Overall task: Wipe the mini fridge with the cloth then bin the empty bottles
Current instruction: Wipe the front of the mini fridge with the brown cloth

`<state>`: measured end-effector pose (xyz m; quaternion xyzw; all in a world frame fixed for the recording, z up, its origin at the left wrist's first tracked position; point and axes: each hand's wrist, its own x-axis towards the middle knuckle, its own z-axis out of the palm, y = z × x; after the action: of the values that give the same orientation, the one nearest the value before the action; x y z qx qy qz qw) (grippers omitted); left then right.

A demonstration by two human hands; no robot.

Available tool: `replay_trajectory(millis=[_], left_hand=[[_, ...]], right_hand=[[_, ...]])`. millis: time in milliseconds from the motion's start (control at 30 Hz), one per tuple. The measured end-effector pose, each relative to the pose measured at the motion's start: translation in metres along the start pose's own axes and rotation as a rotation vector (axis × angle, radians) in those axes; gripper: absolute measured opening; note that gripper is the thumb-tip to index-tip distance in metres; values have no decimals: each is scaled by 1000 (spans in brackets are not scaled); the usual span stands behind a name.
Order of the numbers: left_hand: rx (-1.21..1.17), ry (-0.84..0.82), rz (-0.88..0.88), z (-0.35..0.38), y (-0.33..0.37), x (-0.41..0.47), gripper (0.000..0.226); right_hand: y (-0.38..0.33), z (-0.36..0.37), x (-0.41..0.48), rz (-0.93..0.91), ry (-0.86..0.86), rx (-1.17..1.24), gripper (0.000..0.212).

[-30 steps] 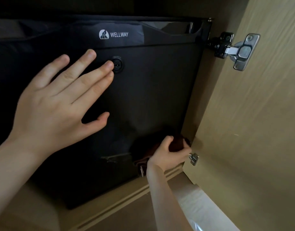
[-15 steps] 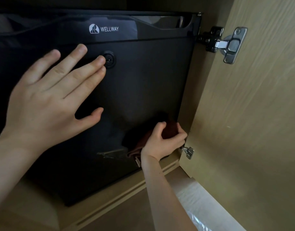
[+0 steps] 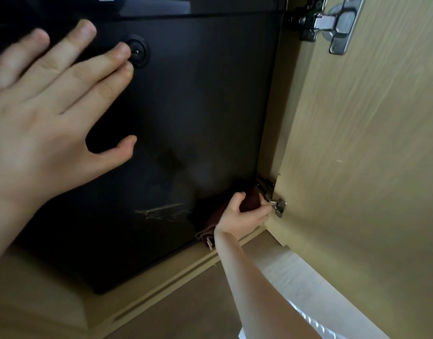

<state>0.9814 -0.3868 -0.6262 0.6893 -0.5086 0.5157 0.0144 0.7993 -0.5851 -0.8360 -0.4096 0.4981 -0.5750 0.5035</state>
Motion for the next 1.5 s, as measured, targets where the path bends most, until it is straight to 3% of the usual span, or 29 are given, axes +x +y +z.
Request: replay_trajectory(millis=[133,233,433,533,600,700,767,900,1067,1167,1333,1400,1500], left_hand=[[-55,-19,-13,4,-3,0,103],[-99,62,22,-17,16,7,92],[-67,93,38,-69,57,28,69],[19,88,39,-80,64,29,63],[31,69,39,-83,65,28,62],[47,58,24,-87,66,27,62],[63,50,18,-87,66,29,62],[99,48,6,-90,61,33,64],[81,65,17,-89,61,29,64],[98,71,20,-85,61,30,63],[91,59,14,-85,63,28,64],[85,54,29,-87,64,28,61],[142,99,-20,-91,63,12,52]], right_hand=[[4,-5,1,139,-8,-31,34],[-19,-6,-4,185,-37,107,35],[-120,17,-40,-220,-120,334,34],[-115,18,-53,-361,-122,287,39],[-92,10,-54,-265,-98,219,40],[-65,0,-50,97,-21,127,43],[-71,3,-49,183,-7,133,43],[-112,19,-58,-26,-64,259,34],[-134,28,-77,-395,-136,322,38],[-112,24,-70,-349,-140,298,40],[-96,11,-61,-106,-178,231,38],[-114,11,-61,-185,-227,270,37],[-152,18,-62,-526,-305,316,42]])
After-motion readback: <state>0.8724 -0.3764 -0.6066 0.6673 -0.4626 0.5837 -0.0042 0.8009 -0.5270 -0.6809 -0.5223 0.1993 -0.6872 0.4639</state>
